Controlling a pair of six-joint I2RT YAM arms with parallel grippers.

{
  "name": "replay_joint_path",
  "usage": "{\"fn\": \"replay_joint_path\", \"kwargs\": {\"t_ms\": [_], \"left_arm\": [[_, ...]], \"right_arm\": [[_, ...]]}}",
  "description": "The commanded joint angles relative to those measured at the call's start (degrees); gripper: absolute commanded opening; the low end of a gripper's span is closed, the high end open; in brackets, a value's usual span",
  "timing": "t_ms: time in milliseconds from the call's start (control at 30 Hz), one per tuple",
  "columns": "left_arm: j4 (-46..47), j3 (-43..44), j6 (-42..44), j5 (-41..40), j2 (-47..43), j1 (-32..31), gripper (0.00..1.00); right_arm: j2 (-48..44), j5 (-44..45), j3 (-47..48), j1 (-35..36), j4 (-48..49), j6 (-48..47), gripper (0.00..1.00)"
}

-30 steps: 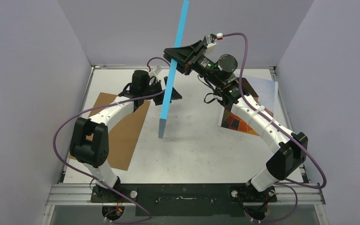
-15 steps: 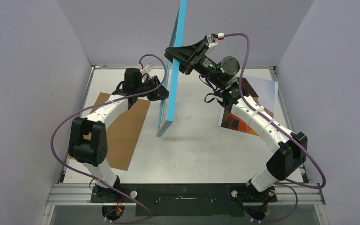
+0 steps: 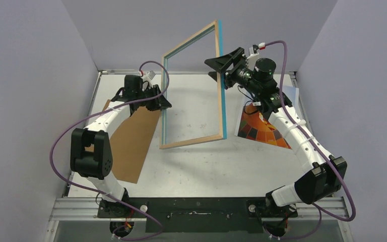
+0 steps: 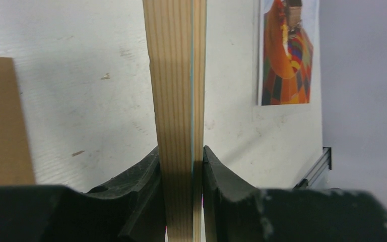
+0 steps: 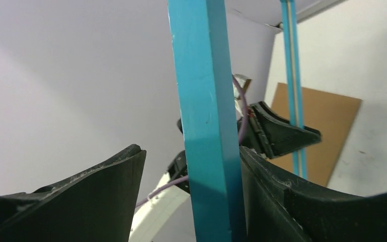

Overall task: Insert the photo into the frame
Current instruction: Turn over the photo frame at the center of the board.

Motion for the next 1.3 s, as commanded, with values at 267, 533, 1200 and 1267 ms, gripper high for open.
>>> {"fn": "replay_joint_path", "kwargs": {"t_ms": [267, 533, 1200, 1267], "left_arm": [[-10.53, 6.49, 9.97, -7.01, -2.51, 1.31, 0.00], [-15.38, 5.73, 11.63, -12.52, -2.69, 1.32, 0.00], [-21.19, 5.45, 10.30, -15.90, 4.93, 1.16, 0.00], [-21.31, 5.44, 10.23, -16.24, 5.90, 1.18, 0.00]], "right_arm": [[-0.90, -2.28, -2.81, -2.79, -15.97, -18.13, 0.68], [2.23, -2.45, -9.39, -4.12, -15.49, -25.74, 0.63], [18.72, -6.53, -19.89, -4.55, -6.35, -35.33, 0.65], [20.07, -6.24, -20.48, -4.90, -5.90, -35.46, 0.65]]}}
